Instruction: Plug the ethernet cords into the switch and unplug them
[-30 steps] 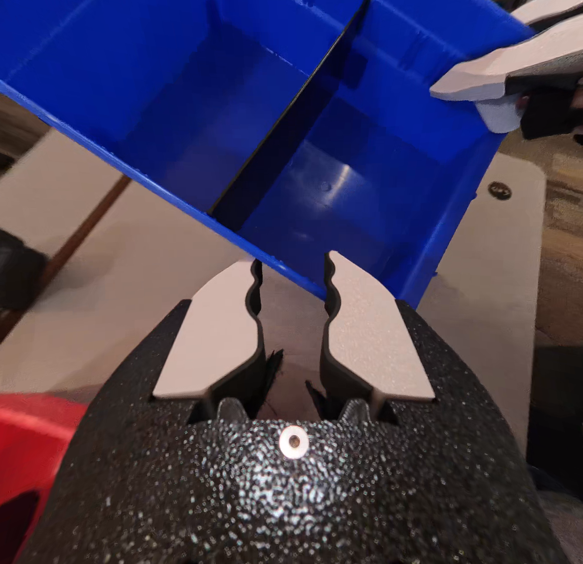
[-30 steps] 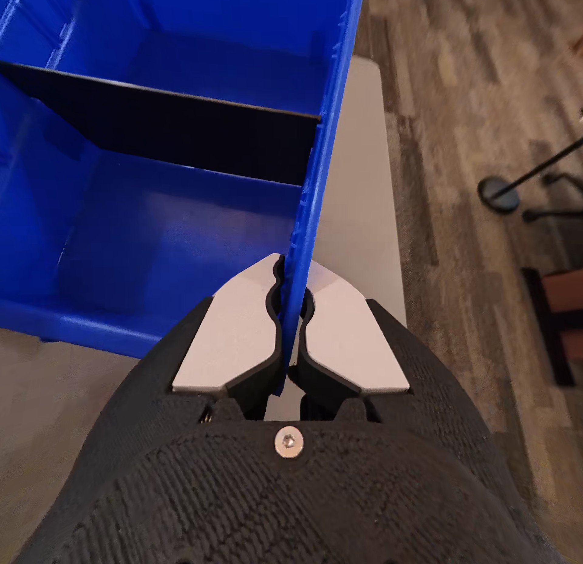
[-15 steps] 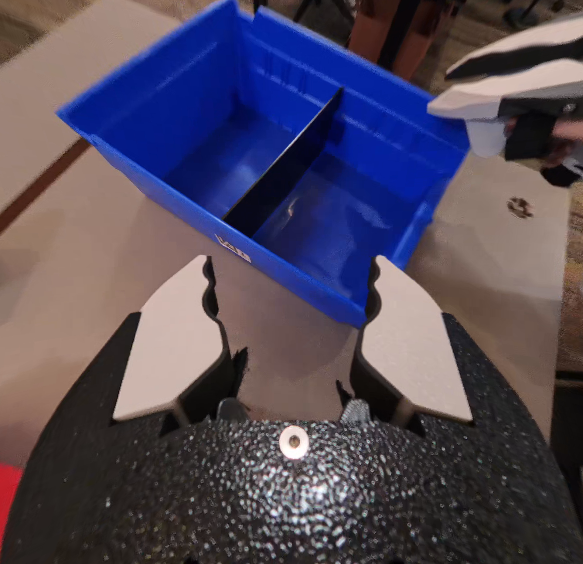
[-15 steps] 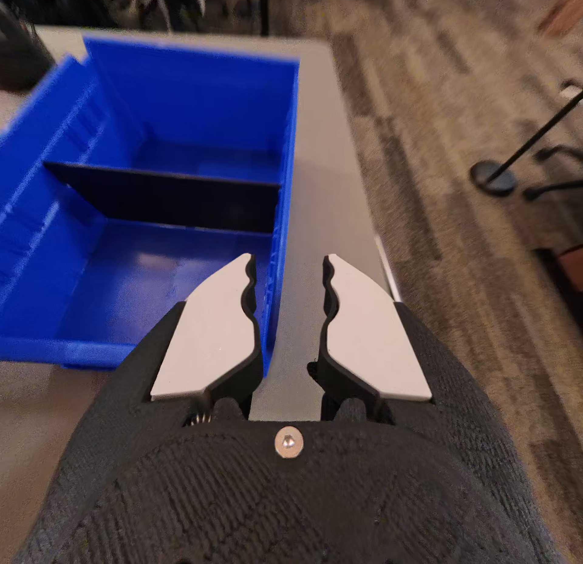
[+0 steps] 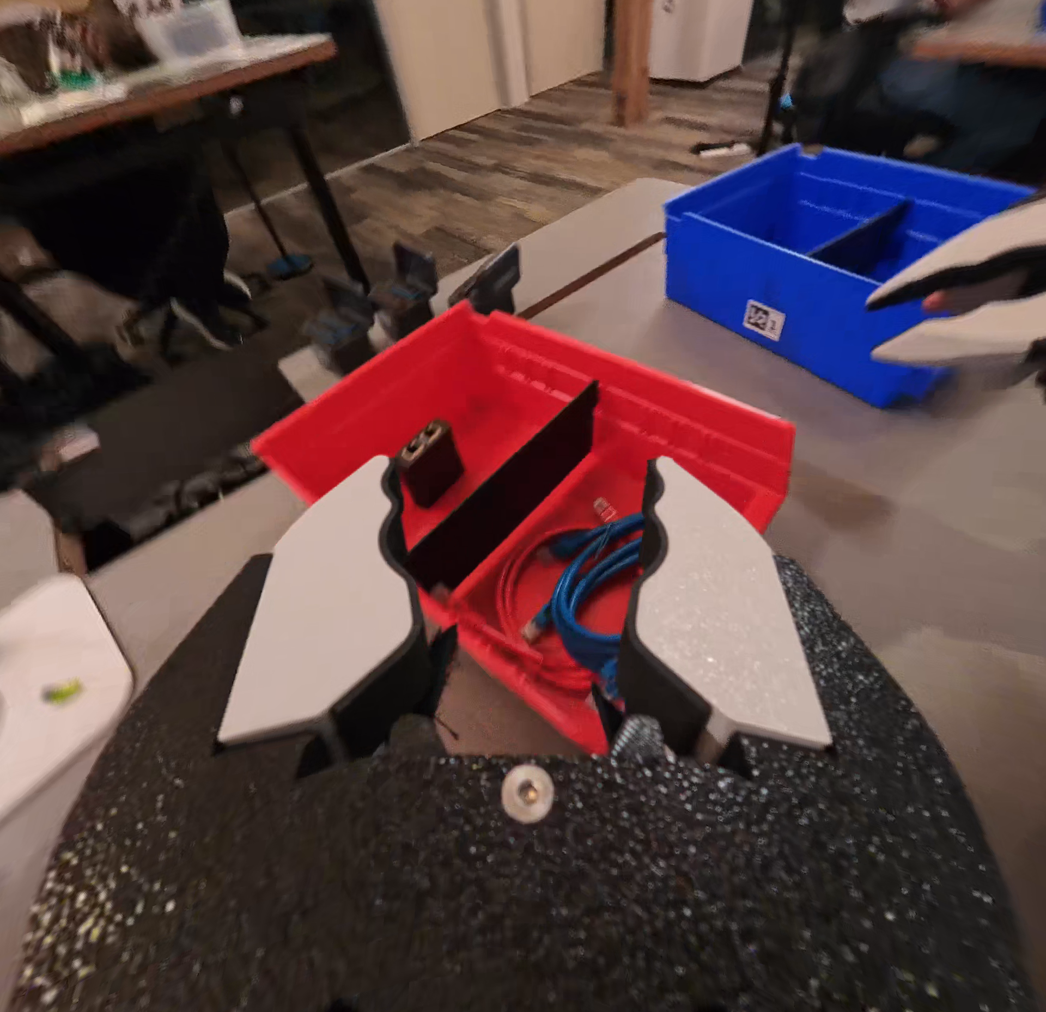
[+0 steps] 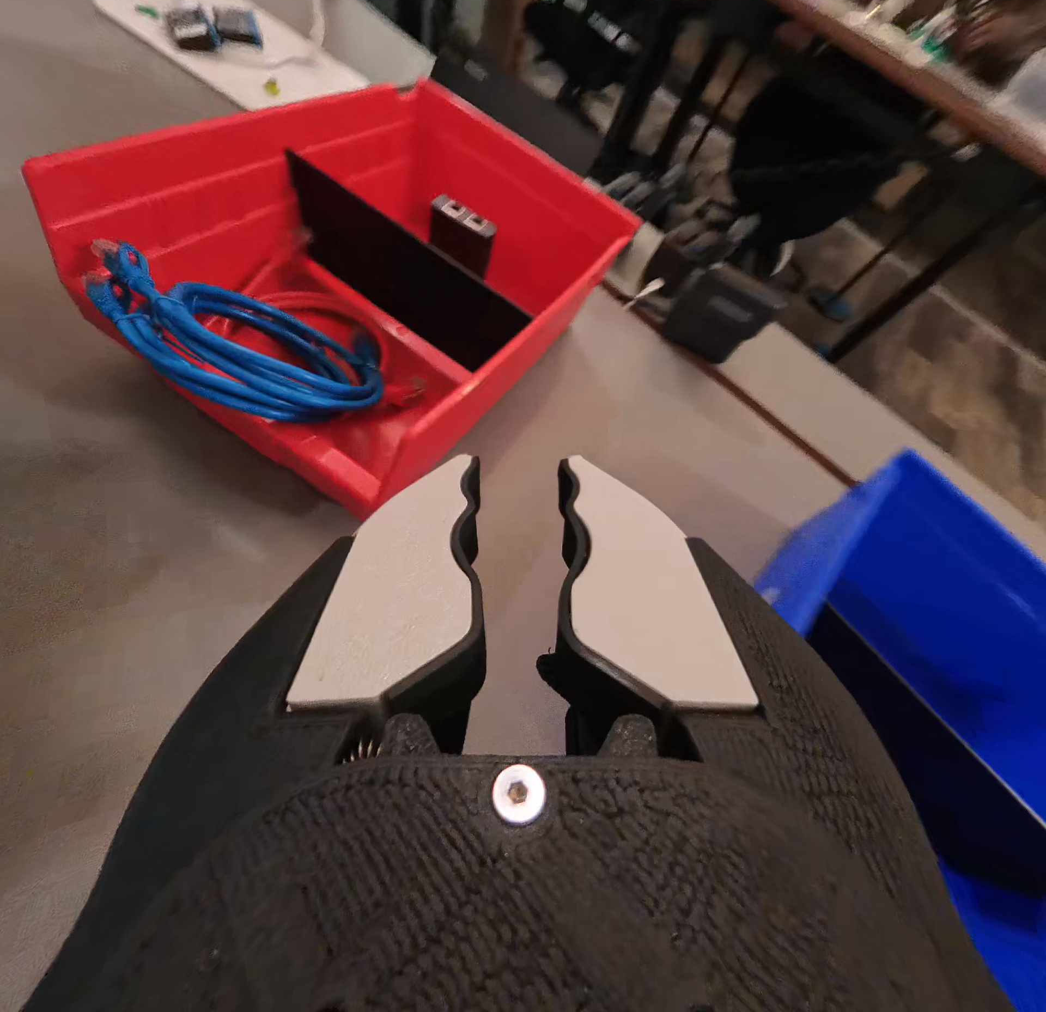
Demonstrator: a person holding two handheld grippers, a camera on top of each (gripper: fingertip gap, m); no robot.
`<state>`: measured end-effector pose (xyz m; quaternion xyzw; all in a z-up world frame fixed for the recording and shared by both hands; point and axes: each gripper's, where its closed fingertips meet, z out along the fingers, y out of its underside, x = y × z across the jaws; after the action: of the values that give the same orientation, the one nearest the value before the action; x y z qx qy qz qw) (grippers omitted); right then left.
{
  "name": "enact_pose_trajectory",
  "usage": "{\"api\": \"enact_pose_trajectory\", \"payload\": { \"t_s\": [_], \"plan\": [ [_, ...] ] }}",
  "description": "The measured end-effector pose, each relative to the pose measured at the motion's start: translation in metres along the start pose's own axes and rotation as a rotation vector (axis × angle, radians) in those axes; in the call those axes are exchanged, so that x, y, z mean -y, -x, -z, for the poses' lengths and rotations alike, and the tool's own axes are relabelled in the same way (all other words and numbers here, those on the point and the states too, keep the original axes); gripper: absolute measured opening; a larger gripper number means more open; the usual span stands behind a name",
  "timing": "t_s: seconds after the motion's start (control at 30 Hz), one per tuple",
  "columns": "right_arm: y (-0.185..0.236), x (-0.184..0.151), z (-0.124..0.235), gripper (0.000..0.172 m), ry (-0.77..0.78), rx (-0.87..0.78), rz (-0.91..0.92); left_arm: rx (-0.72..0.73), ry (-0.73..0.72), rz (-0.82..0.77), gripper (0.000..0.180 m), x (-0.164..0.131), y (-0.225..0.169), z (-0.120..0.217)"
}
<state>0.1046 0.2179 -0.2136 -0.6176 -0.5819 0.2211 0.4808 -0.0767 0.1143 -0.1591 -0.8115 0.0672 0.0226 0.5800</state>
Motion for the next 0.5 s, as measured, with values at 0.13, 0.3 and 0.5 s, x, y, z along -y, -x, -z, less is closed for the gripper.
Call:
{"api": "enact_pose_trajectory", "payload": {
  "t_s": [0.13, 0.3, 0.5],
  "plan": [
    [0.012, -0.013, -0.058, 0.022, 0.112, 0.125, -0.192, 0.032, 0.022, 0.248, 0.079, -0.062, 0.044, 0.004],
    [0.023, 0.000, -0.068, 0.014, 0.024, 0.326, -0.605, -0.137, 0.072, 0.459, 0.079, -0.106, 0.033, -0.004],
    [0.032, 0.012, -0.058, 0.036, -0.021, 0.347, -0.600, -0.186, 0.086, 0.495, 0.072, -0.116, 0.033, -0.016]
  ]
}}
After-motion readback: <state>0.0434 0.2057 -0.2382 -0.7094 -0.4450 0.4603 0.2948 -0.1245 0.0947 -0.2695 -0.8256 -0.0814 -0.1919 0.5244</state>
